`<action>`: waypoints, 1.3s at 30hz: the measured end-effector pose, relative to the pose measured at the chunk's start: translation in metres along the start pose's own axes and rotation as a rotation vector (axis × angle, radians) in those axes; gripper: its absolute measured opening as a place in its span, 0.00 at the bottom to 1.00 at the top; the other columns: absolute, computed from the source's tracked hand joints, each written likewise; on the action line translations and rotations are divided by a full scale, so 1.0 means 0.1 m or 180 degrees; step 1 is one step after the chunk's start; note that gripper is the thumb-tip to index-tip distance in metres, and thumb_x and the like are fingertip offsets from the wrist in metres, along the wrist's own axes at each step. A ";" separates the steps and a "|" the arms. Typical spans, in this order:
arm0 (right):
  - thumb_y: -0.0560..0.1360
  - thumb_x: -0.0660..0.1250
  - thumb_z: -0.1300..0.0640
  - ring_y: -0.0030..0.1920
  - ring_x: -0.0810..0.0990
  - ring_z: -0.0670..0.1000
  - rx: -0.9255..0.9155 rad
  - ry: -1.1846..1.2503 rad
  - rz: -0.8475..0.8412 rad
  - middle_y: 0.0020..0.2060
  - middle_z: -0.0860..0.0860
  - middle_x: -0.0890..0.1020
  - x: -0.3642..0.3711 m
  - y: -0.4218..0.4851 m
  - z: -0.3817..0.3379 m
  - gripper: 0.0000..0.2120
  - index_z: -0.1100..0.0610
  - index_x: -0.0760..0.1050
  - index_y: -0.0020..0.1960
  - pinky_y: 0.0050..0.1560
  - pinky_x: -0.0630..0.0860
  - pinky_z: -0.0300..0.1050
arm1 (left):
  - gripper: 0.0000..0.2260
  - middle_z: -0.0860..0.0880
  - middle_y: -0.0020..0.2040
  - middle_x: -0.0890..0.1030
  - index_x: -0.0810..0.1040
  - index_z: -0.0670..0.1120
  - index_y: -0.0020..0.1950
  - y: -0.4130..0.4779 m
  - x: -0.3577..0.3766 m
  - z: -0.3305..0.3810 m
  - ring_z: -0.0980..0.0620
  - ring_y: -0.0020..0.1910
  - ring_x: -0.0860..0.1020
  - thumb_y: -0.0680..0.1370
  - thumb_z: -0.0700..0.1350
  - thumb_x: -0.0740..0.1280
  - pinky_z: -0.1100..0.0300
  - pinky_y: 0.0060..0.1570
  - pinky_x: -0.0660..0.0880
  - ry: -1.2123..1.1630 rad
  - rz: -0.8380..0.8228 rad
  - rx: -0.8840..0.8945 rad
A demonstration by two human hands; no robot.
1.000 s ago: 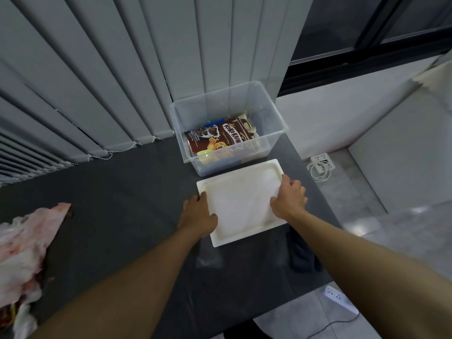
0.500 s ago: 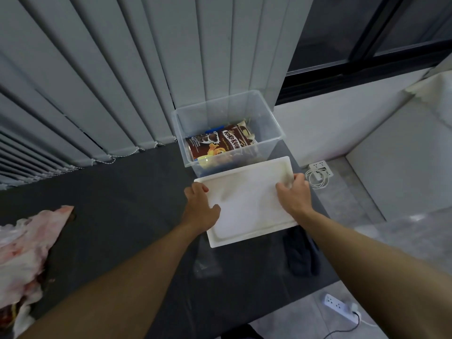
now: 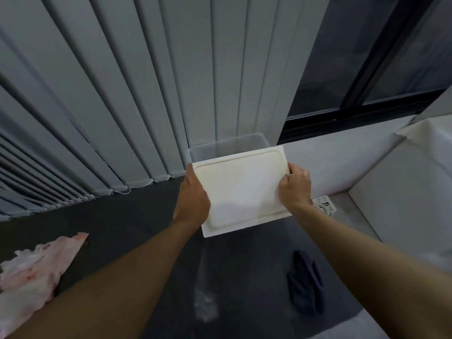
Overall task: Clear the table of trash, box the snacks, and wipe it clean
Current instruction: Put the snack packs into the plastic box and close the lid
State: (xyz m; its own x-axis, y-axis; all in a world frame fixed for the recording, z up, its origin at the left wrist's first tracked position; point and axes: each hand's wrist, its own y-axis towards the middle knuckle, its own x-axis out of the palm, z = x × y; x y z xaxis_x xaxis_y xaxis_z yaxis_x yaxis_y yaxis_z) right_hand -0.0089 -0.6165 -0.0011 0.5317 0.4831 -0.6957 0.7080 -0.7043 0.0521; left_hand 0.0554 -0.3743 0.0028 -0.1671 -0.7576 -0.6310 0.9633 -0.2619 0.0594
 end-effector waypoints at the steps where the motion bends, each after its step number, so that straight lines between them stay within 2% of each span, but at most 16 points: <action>1: 0.79 0.56 0.66 0.49 0.71 0.51 -0.0096 -0.0226 -0.0063 0.54 0.58 0.75 0.00 0.06 -0.04 0.14 0.60 0.75 0.60 0.51 0.69 0.43 | 0.30 0.42 0.63 0.73 0.53 0.41 0.78 0.06 -0.01 0.00 0.43 0.59 0.73 0.75 0.31 0.55 0.48 0.62 0.72 0.0226 -0.0104 -0.0085; 3: 0.77 0.56 0.68 0.47 0.72 0.55 -0.0144 -0.0671 -0.0158 0.48 0.60 0.77 0.03 0.17 -0.10 0.10 0.61 0.75 0.49 0.45 0.69 0.45 | 0.29 0.35 0.67 0.70 0.51 0.35 0.77 0.17 -0.02 -0.01 0.37 0.63 0.71 0.77 0.32 0.55 0.44 0.63 0.71 0.0751 -0.0344 -0.0285; 4: 0.77 0.56 0.68 0.47 0.73 0.56 -0.0107 -0.0864 -0.0217 0.48 0.61 0.77 0.04 0.21 -0.13 0.09 0.61 0.75 0.47 0.44 0.70 0.47 | 0.28 0.34 0.70 0.67 0.50 0.33 0.77 0.21 -0.02 -0.02 0.36 0.66 0.68 0.78 0.32 0.56 0.45 0.65 0.69 0.1002 -0.0463 -0.0368; 7: 0.76 0.58 0.67 0.51 0.75 0.59 -0.0035 -0.1288 -0.0369 0.51 0.61 0.77 0.10 0.32 -0.18 0.11 0.64 0.78 0.52 0.45 0.72 0.47 | 0.29 0.33 0.74 0.62 0.47 0.30 0.77 0.33 0.02 -0.05 0.36 0.71 0.63 0.79 0.33 0.56 0.49 0.68 0.63 0.1428 -0.0685 -0.0465; 11: 0.77 0.58 0.66 0.53 0.70 0.57 -0.0126 -0.1558 -0.0335 0.52 0.59 0.75 0.17 0.43 -0.18 0.12 0.63 0.78 0.56 0.47 0.67 0.43 | 0.27 0.34 0.74 0.63 0.49 0.31 0.77 0.46 0.06 -0.09 0.35 0.71 0.62 0.79 0.33 0.54 0.48 0.68 0.63 0.1334 -0.0781 -0.0523; 16: 0.79 0.58 0.66 0.50 0.66 0.54 -0.0251 -0.1344 -0.0236 0.47 0.54 0.66 0.28 0.61 -0.22 0.11 0.63 0.77 0.58 0.51 0.71 0.46 | 0.28 0.34 0.75 0.62 0.44 0.33 0.78 0.63 0.15 -0.16 0.35 0.72 0.64 0.81 0.35 0.54 0.46 0.70 0.65 0.1414 -0.0674 -0.0391; 19: 0.79 0.58 0.65 0.51 0.70 0.57 -0.0210 -0.1194 -0.0238 0.49 0.55 0.67 0.37 0.75 -0.26 0.11 0.64 0.77 0.56 0.54 0.73 0.49 | 0.28 0.36 0.77 0.60 0.43 0.36 0.80 0.75 0.17 -0.18 0.38 0.76 0.61 0.82 0.35 0.52 0.46 0.73 0.63 0.1274 -0.0475 -0.0371; 22: 0.78 0.56 0.65 0.56 0.71 0.61 -0.0074 -0.0927 -0.0301 0.53 0.59 0.69 0.45 0.89 -0.29 0.11 0.65 0.74 0.56 0.57 0.72 0.53 | 0.29 0.35 0.78 0.57 0.45 0.34 0.79 0.89 0.19 -0.19 0.38 0.77 0.58 0.80 0.32 0.52 0.49 0.74 0.60 0.1390 -0.0447 -0.0357; 25: 0.79 0.55 0.64 0.53 0.71 0.59 -0.0040 -0.0804 -0.0259 0.50 0.54 0.67 0.53 1.02 -0.30 0.10 0.63 0.73 0.55 0.55 0.72 0.50 | 0.29 0.34 0.78 0.56 0.46 0.33 0.78 0.97 0.24 -0.15 0.37 0.77 0.59 0.79 0.31 0.52 0.48 0.71 0.63 0.1372 -0.0440 -0.0479; 27: 0.79 0.54 0.60 0.49 0.71 0.55 0.0068 -0.0714 -0.0269 0.49 0.51 0.67 0.57 1.09 -0.29 0.09 0.60 0.72 0.53 0.56 0.73 0.52 | 0.29 0.35 0.79 0.54 0.45 0.34 0.79 1.00 0.26 -0.13 0.38 0.78 0.58 0.80 0.32 0.52 0.49 0.71 0.64 0.1391 -0.0408 -0.0548; 29: 0.80 0.53 0.59 0.46 0.71 0.54 0.0070 -0.0694 -0.0242 0.49 0.50 0.67 0.62 1.12 -0.24 0.09 0.58 0.72 0.52 0.54 0.74 0.53 | 0.27 0.36 0.79 0.57 0.48 0.35 0.79 1.02 0.26 -0.11 0.37 0.75 0.63 0.81 0.36 0.53 0.46 0.68 0.66 0.1276 -0.0347 -0.0654; 31: 0.80 0.54 0.59 0.47 0.72 0.55 -0.0068 -0.0729 -0.0183 0.49 0.51 0.66 0.64 1.13 -0.20 0.10 0.58 0.72 0.54 0.51 0.73 0.51 | 0.24 0.37 0.75 0.65 0.55 0.37 0.76 1.02 0.24 -0.10 0.33 0.67 0.71 0.80 0.37 0.54 0.42 0.59 0.70 0.1090 -0.0225 -0.0746; 33: 0.80 0.55 0.59 0.48 0.71 0.56 -0.0193 -0.0670 -0.0098 0.49 0.51 0.66 0.64 1.12 -0.18 0.10 0.59 0.73 0.55 0.50 0.72 0.50 | 0.21 0.38 0.70 0.70 0.58 0.39 0.73 1.02 0.21 -0.10 0.32 0.59 0.75 0.79 0.37 0.54 0.43 0.51 0.72 0.1050 -0.0090 -0.0704; 36: 0.81 0.55 0.59 0.48 0.70 0.54 -0.0262 -0.0462 -0.0019 0.49 0.50 0.65 0.66 1.10 -0.14 0.10 0.59 0.73 0.56 0.53 0.72 0.49 | 0.19 0.38 0.62 0.76 0.62 0.40 0.70 1.03 0.17 -0.09 0.34 0.53 0.77 0.79 0.38 0.56 0.48 0.45 0.70 0.1072 0.0072 -0.0607; 39: 0.81 0.55 0.59 0.51 0.68 0.53 -0.0260 -0.0452 0.0047 0.48 0.50 0.66 0.68 1.08 -0.11 0.11 0.60 0.74 0.57 0.53 0.69 0.46 | 0.18 0.39 0.60 0.77 0.64 0.40 0.68 1.04 0.11 -0.13 0.35 0.52 0.77 0.79 0.39 0.56 0.48 0.44 0.70 0.1139 0.0102 -0.0432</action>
State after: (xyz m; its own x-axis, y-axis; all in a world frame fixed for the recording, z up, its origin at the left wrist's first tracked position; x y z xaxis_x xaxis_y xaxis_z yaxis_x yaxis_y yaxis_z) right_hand 0.1087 -0.6539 -0.0347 0.4754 0.3904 -0.7884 0.7391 -0.6634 0.1171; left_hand 0.1569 -0.4024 -0.0083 -0.0756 -0.5010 -0.8621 0.9899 -0.1419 -0.0044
